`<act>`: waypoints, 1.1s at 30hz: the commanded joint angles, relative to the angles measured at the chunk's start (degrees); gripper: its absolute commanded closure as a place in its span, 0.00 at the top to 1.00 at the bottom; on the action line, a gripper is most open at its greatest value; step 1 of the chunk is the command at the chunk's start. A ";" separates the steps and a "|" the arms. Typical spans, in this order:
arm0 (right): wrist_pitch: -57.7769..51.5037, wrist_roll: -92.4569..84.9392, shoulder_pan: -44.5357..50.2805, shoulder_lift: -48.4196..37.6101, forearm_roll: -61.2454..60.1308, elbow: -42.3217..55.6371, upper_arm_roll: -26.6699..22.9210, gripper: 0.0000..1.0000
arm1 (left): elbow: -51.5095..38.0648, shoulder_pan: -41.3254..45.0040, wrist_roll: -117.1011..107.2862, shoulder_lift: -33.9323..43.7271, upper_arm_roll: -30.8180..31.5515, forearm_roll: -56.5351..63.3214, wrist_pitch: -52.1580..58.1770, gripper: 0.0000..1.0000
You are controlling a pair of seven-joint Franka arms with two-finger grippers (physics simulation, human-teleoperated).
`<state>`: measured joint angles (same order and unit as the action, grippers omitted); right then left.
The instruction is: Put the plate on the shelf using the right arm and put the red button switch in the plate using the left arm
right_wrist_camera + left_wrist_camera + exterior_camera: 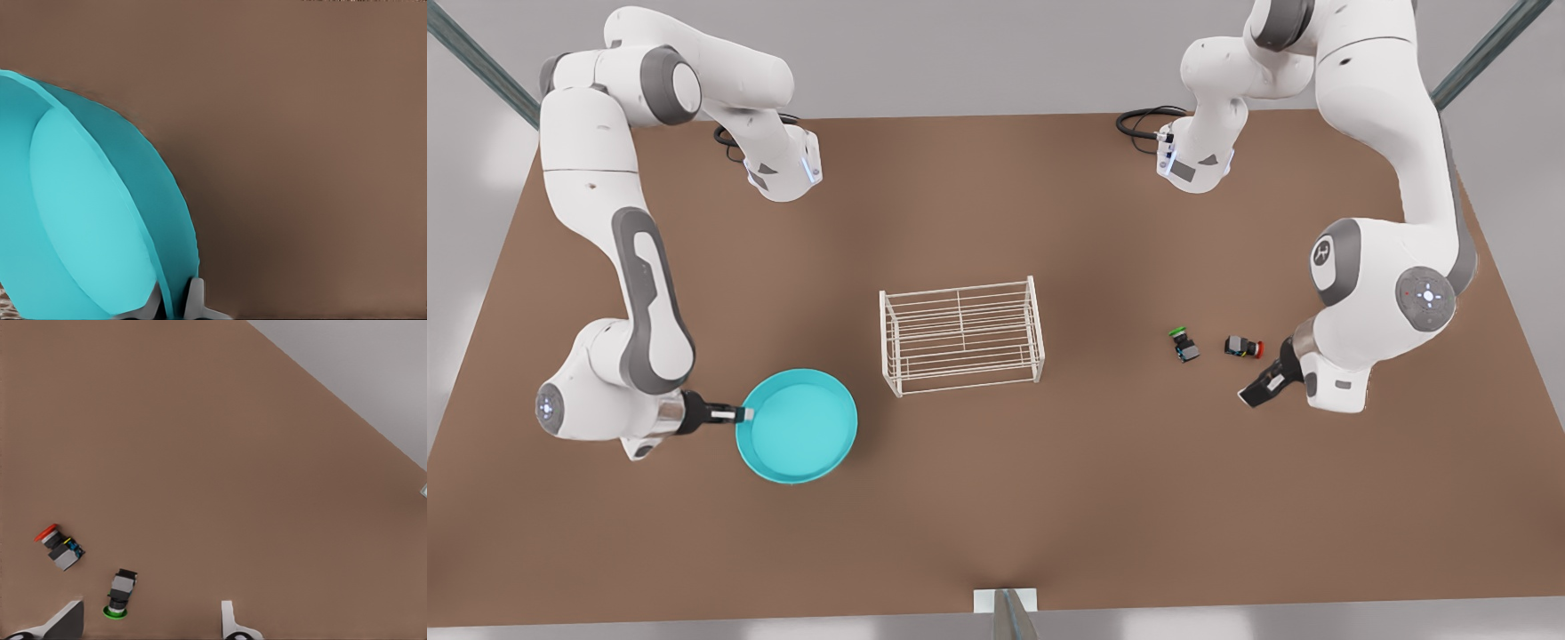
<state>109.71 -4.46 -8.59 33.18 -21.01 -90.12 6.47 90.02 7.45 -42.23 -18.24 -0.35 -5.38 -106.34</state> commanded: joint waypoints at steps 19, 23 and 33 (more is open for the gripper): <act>-18.74 1.55 0.24 -9.28 0.18 3.55 4.69 0.26 | 42.26 3.27 -52.07 3.39 -8.96 6.96 -45.62 1.00; -19.53 1.73 0.33 -9.54 0.09 3.46 6.62 0.26 | 44.19 3.27 -56.03 2.51 -9.05 7.05 -47.11 1.00; -20.58 4.37 4.01 -9.45 0.00 2.84 13.13 0.26 | 49.47 3.27 -55.59 -0.92 -9.84 8.28 -57.84 1.00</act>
<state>89.95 -2.52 -4.85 23.78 -21.01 -87.23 19.36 139.52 10.72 -83.51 -19.17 -10.18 2.63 -160.68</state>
